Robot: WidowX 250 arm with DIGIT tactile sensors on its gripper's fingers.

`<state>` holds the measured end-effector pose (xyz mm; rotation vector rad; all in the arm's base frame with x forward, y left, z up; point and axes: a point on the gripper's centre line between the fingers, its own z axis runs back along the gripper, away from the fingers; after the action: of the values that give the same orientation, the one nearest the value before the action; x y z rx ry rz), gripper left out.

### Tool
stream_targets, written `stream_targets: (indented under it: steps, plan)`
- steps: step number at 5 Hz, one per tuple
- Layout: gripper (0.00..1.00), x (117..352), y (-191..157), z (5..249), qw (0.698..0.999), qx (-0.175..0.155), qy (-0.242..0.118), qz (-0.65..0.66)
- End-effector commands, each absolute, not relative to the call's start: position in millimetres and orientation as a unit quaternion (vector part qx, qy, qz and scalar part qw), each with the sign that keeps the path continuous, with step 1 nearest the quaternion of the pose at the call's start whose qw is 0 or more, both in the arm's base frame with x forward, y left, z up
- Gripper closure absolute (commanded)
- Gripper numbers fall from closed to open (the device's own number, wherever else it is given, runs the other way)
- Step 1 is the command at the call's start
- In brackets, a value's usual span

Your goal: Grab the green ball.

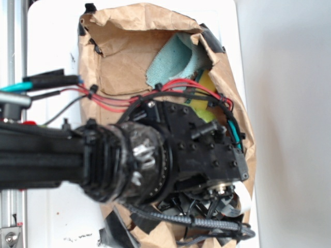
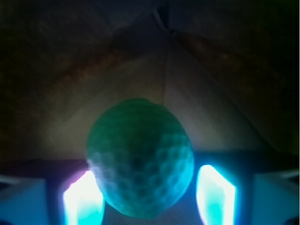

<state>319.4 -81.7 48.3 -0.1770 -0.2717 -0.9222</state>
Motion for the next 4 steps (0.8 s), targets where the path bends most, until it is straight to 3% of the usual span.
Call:
stream_targets:
  steps: [1,2,4]
  plan:
    - [1.00,314,-100,67,0.866,-0.082,-0.165,-0.466]
    - [1.00,314,-93,74,0.870,-0.073,-0.177,-0.455]
    - [1.00,315,-48,126,0.893,-0.089,-0.210,-0.388]
